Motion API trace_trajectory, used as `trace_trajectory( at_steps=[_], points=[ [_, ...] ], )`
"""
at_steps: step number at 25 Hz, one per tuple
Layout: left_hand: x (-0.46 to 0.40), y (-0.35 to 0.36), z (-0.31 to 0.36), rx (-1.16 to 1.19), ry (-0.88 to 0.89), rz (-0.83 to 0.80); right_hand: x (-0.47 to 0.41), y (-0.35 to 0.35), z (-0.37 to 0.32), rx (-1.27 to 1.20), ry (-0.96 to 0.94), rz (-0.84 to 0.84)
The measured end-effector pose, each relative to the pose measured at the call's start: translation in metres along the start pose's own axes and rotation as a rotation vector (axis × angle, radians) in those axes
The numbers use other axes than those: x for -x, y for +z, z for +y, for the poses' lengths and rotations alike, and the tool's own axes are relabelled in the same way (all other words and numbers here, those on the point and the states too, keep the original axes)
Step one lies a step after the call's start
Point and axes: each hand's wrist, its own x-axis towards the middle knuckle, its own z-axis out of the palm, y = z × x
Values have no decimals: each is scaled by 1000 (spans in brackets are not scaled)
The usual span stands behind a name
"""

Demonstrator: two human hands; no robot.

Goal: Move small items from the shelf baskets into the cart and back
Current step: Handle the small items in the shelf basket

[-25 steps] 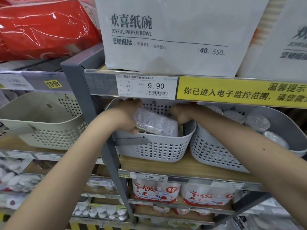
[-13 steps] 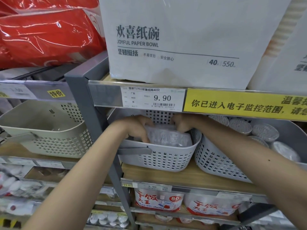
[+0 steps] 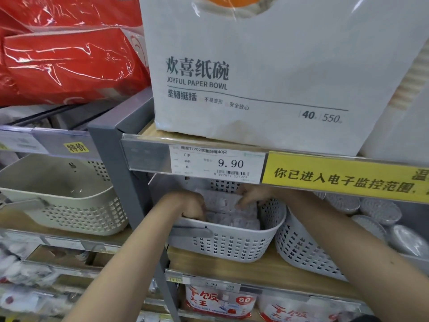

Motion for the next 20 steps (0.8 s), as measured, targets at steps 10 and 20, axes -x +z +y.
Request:
trace_trajectory(
  at_steps=[10,20],
  points=[
    [-15,4,-8,209,-122,104,1,-1,-1,198,-64,-15],
    [-6,3,0,77,-77,106,5,-1,-5,140,-96,5]
  ],
)
